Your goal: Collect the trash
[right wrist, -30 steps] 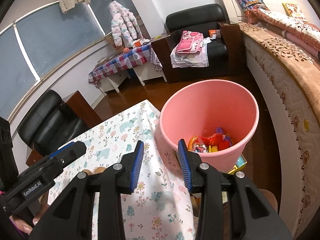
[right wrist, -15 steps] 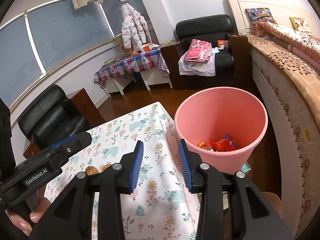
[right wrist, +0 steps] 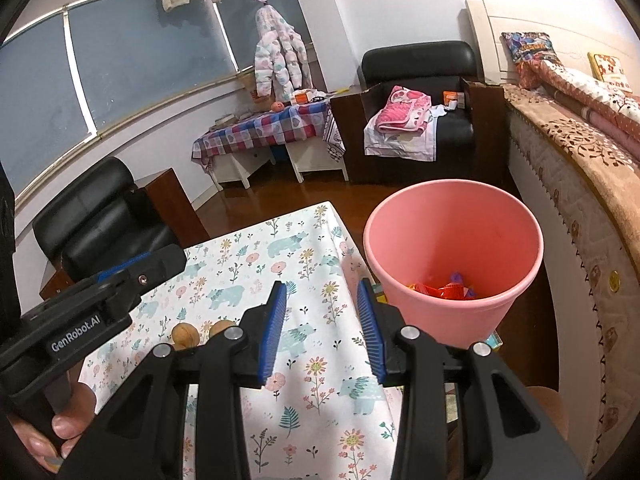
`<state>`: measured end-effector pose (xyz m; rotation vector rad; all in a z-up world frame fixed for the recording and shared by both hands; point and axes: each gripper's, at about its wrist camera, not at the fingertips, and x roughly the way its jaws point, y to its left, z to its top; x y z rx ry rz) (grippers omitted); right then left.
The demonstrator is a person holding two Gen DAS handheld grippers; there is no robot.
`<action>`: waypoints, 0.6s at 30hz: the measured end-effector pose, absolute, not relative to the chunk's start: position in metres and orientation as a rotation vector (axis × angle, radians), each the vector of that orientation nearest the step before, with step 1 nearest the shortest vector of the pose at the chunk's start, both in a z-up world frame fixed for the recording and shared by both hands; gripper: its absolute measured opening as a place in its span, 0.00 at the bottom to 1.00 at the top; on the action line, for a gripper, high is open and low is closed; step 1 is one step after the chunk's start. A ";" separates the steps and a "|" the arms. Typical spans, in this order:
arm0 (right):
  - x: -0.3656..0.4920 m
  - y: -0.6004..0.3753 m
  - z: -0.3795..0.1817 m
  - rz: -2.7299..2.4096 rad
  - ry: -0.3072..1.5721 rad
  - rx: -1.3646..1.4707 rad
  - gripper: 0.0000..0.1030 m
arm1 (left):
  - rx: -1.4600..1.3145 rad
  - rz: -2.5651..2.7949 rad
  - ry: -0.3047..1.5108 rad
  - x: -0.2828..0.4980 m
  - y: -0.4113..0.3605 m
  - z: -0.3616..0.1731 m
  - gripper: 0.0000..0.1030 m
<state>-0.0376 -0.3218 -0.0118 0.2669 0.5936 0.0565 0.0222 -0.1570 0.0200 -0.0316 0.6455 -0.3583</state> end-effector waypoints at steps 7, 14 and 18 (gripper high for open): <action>-0.040 -0.316 -0.013 0.030 0.575 0.247 0.36 | -0.024 -0.332 0.637 0.020 -0.156 0.019 0.41; -0.045 -0.312 -0.012 0.001 0.553 0.228 0.36 | -0.015 -0.297 0.621 0.020 -0.155 0.020 0.41; -0.046 -0.310 -0.010 -0.008 0.541 0.222 0.36 | -0.018 -0.291 0.619 0.019 -0.154 0.021 0.41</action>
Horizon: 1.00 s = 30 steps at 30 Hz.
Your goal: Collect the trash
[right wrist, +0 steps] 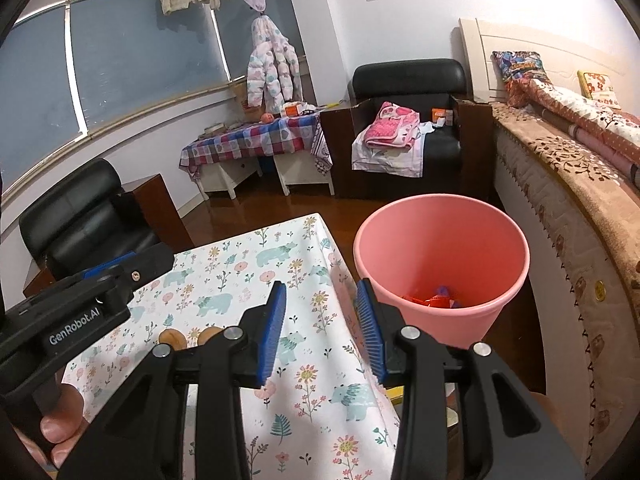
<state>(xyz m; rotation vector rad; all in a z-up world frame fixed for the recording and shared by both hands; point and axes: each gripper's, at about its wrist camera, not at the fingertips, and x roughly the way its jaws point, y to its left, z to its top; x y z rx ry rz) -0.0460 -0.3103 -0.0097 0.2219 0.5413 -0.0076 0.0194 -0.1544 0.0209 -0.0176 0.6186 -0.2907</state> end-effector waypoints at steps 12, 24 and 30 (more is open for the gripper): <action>-0.049 -0.309 -0.007 -0.021 0.527 0.216 0.36 | -0.015 -0.280 0.612 0.019 -0.153 0.022 0.41; -0.047 -0.310 -0.008 -0.022 0.530 0.215 0.36 | -0.016 -0.280 0.611 0.019 -0.152 0.022 0.41; -0.046 -0.310 -0.009 -0.023 0.527 0.213 0.36 | -0.017 -0.281 0.612 0.019 -0.152 0.022 0.41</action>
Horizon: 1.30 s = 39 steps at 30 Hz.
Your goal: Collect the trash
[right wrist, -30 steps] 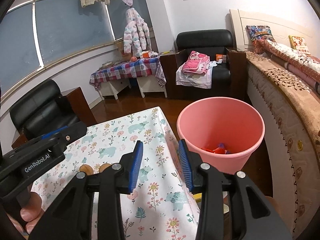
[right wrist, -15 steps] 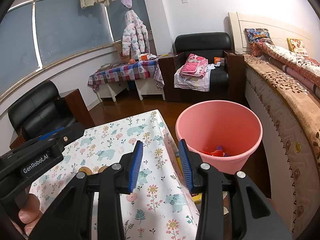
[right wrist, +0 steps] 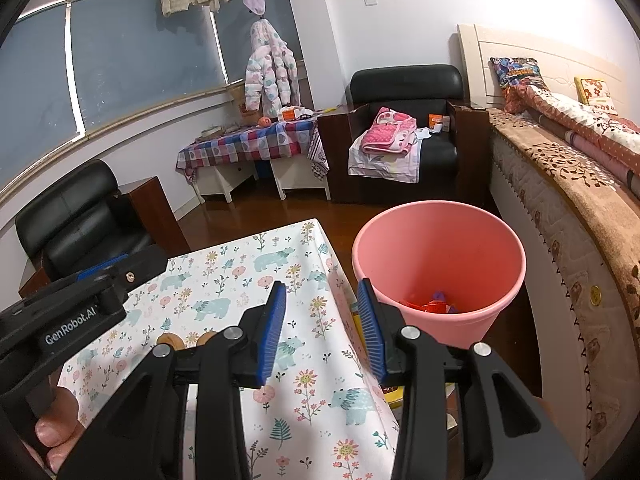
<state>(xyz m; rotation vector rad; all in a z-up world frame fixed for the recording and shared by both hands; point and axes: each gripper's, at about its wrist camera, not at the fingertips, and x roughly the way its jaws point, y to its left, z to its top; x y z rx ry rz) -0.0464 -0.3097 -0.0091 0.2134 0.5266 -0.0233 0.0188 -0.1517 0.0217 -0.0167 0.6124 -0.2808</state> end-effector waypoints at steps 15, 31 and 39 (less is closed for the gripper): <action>-0.045 -0.310 -0.011 -0.026 0.534 0.221 0.36 | -0.019 -0.283 0.623 0.020 -0.143 0.017 0.41; -0.042 -0.312 -0.014 -0.021 0.544 0.226 0.36 | -0.022 -0.286 0.630 0.022 -0.144 0.014 0.41; -0.042 -0.312 -0.014 -0.021 0.545 0.228 0.36 | -0.022 -0.287 0.632 0.021 -0.145 0.012 0.41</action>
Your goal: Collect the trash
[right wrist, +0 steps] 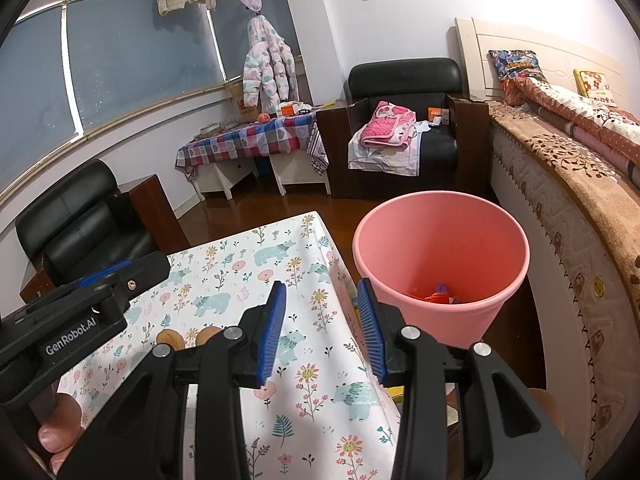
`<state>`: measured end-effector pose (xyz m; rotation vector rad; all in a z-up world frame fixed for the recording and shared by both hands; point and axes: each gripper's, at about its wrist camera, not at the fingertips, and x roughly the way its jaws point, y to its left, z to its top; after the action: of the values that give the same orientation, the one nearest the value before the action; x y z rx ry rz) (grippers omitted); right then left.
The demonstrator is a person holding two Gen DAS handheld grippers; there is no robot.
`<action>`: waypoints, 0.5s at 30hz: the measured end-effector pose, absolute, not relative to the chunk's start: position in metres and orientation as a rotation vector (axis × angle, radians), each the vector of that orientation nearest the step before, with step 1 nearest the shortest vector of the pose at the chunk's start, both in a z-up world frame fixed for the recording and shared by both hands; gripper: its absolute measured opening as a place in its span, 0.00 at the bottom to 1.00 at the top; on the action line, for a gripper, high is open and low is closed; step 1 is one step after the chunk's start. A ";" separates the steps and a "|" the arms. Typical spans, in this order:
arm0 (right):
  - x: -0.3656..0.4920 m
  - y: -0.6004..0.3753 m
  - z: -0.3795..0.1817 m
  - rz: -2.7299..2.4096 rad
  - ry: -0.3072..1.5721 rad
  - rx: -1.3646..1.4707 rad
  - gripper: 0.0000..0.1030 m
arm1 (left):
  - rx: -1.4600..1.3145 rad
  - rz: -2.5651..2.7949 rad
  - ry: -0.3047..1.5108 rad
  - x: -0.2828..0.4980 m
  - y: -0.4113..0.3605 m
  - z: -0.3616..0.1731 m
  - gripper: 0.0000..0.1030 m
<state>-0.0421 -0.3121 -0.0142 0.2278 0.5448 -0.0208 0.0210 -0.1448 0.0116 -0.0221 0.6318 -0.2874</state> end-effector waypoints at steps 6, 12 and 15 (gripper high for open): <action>-0.042 -0.311 -0.015 -0.020 0.546 0.226 0.36 | -0.022 -0.289 0.633 0.021 -0.145 0.011 0.41; -0.042 -0.310 -0.017 -0.018 0.548 0.227 0.36 | -0.023 -0.288 0.633 0.021 -0.145 0.012 0.41; -0.042 -0.310 -0.016 -0.018 0.549 0.227 0.36 | -0.022 -0.288 0.633 0.021 -0.145 0.012 0.41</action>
<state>-0.0421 -0.3102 -0.0165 0.2275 0.5491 -0.0178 0.0210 -0.1450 0.0119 -0.0219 0.6334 -0.2882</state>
